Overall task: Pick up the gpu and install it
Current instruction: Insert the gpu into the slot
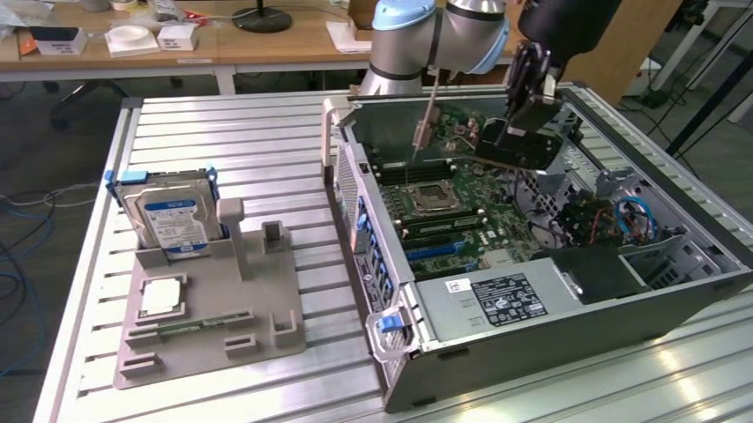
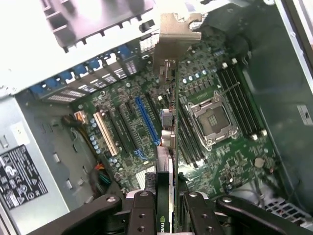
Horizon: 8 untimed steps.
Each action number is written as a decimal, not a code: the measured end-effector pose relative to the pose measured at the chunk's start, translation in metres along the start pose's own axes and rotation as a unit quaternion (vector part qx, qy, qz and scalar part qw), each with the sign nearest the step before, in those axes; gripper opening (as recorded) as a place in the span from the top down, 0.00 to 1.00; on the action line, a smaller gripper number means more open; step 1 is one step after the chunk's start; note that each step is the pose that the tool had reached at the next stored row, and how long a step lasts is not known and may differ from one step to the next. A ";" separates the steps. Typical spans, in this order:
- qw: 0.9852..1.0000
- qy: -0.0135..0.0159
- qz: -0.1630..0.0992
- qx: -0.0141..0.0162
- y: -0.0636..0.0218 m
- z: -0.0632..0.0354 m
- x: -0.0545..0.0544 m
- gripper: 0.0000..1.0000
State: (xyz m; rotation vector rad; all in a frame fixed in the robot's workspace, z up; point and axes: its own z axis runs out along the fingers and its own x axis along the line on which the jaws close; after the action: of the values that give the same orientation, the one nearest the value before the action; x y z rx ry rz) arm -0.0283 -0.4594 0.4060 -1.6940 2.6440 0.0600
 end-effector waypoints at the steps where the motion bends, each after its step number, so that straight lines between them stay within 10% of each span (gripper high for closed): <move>1: 1.000 0.000 -0.009 0.000 0.0000 0.0000 0.000 0.73; 8: 0.997 0.002 -0.073 -0.002 0.0000 0.0000 0.000 0.73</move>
State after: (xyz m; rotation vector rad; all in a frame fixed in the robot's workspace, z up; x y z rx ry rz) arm -0.0283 -0.4594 0.4060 -1.8835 2.5161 0.0599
